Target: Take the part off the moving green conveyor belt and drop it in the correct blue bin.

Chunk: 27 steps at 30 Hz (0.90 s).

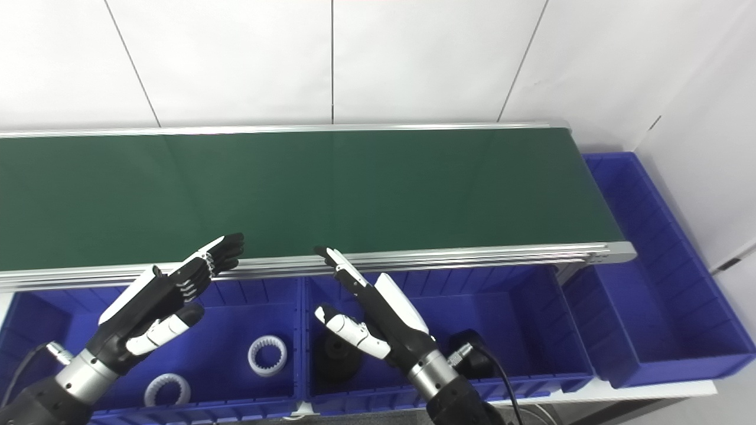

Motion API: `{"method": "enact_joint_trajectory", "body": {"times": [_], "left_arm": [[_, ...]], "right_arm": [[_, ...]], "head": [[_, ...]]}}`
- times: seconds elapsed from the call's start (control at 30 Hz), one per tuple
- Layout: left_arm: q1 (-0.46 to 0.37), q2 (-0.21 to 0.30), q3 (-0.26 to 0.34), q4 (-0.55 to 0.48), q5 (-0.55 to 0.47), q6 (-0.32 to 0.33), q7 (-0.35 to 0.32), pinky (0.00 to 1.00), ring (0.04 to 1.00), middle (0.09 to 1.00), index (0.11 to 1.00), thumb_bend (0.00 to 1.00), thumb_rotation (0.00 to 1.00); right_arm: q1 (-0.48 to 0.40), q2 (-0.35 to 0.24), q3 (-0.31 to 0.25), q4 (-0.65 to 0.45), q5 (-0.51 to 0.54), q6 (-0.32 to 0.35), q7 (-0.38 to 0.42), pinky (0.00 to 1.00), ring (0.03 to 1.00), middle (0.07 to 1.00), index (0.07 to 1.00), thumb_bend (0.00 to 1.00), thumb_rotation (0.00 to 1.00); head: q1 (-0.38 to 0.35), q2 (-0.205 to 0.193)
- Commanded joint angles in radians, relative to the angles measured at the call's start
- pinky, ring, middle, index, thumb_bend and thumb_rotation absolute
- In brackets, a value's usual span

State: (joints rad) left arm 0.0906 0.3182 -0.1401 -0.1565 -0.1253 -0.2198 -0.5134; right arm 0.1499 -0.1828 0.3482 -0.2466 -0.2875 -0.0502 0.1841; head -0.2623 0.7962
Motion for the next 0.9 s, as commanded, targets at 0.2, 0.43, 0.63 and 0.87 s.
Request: {"method": "enact_joint_trajectory", "body": {"times": [0.2, 0.43, 0.63, 0.87], "left_arm": [[-0.009, 0.003, 0.002, -0.017, -0.008, -0.024, 0.013, 0.94, 0.967, 0.971, 0.948, 0.44, 0.77], [-0.015, 0.005, 0.000, -0.017, 0.000, -0.027, 0.012, 0.94, 0.970, 0.975, 0.951, 0.44, 0.79], [-0.021, 0.005, -0.001, -0.015, 0.005, -0.026, 0.014, 0.94, 0.968, 0.973, 0.950, 0.45, 0.78], [-0.025, 0.006, 0.000, -0.026, 0.009, -0.016, 0.016, 0.93, 0.965, 0.971, 0.948, 0.44, 0.78]], "right_arm": [[-0.009, -0.001, -0.002, -0.033, 0.010, -0.041, 0.008, 0.91, 0.969, 1.000, 0.980, 0.49, 1.00], [-0.011, 0.000, -0.004, -0.030, 0.017, -0.046, 0.007, 0.91, 0.970, 0.999, 0.978, 0.49, 1.00], [-0.018, -0.001, -0.004, -0.030, 0.012, -0.045, 0.008, 0.91, 0.968, 0.999, 0.976, 0.49, 1.00], [-0.020, 0.004, -0.006, -0.028, 0.022, -0.048, 0.006, 0.91, 0.965, 0.996, 0.972, 0.49, 1.00]], "head": [[0.001, 0.002], [0.003, 0.002], [0.005, -0.002], [0.003, -0.002]]}}
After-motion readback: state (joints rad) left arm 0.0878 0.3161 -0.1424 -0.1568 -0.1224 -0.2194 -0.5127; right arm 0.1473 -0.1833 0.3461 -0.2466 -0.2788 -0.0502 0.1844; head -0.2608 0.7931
